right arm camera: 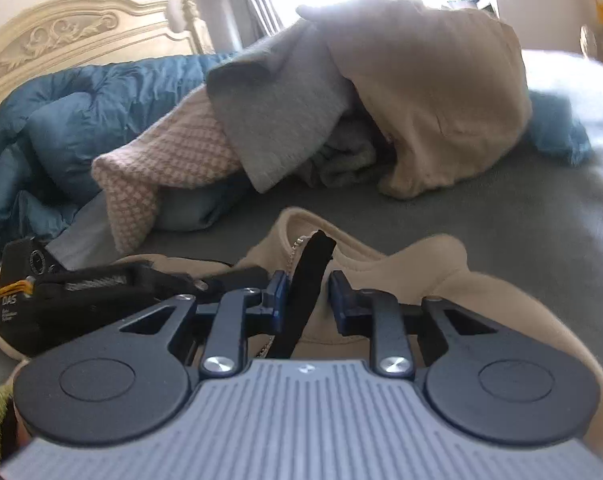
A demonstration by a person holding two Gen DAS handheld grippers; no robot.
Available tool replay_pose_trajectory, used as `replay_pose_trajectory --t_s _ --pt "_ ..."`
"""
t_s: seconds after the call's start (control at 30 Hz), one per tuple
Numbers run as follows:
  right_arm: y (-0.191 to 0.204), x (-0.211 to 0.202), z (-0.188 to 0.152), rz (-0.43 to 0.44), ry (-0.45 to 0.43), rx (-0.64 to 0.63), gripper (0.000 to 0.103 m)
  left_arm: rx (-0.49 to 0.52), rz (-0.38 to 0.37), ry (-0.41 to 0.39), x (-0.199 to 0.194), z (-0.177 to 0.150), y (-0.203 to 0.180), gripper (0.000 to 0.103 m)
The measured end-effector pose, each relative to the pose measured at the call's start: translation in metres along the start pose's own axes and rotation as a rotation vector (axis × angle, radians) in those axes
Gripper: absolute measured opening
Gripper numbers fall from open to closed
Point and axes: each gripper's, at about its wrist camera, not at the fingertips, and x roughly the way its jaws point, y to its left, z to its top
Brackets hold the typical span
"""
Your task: Fold clothes
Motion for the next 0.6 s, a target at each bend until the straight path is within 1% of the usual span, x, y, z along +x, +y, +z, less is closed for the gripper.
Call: replay_pose_trajectory --t_s 0.07,0.1,0.17,0.2,0.23,0.27,0.3,0.4,0.5,0.57,0.6 --pt "-0.006 0.004 -0.002 0.010 0.008 0.044 0.026 0.002 -0.008 -0.006 -0.003 -0.001 0.000 0.045" --pt "-0.008 0.006 -0.002 0.018 0.012 0.050 0.028 0.005 -0.012 -0.011 -0.007 -0.001 -0.001 0.047" --pt "-0.009 0.011 -0.001 0.013 0.026 0.061 0.031 0.023 -0.013 -0.021 -0.010 -0.001 -0.006 0.055" --pt "-0.011 0.012 0.001 0.016 0.027 0.086 0.034 0.041 -0.006 -0.025 -0.012 -0.001 -0.010 0.056" --pt "-0.012 0.013 0.003 0.019 0.026 0.111 0.035 0.063 0.006 -0.025 -0.015 -0.001 -0.015 0.058" --pt "-0.016 0.012 0.007 0.045 0.016 0.151 0.037 0.085 0.023 -0.025 -0.018 -0.001 -0.021 0.058" --pt "-0.019 0.010 0.010 0.070 0.004 0.189 0.041 0.108 0.041 -0.026 -0.022 -0.001 -0.027 0.059" --pt "-0.023 -0.003 0.023 0.114 -0.054 0.260 0.042 0.170 0.092 -0.017 -0.034 0.001 -0.047 0.059" --pt "-0.022 -0.029 0.036 0.145 -0.092 0.280 0.042 0.271 0.152 0.029 -0.047 0.000 -0.078 0.059" --pt "-0.016 -0.061 0.045 0.142 -0.116 0.240 0.041 0.362 0.162 0.106 -0.053 -0.010 -0.100 0.059" --pt "-0.013 -0.078 0.050 0.140 -0.125 0.218 0.038 0.409 0.165 0.148 -0.056 -0.015 -0.111 0.059"
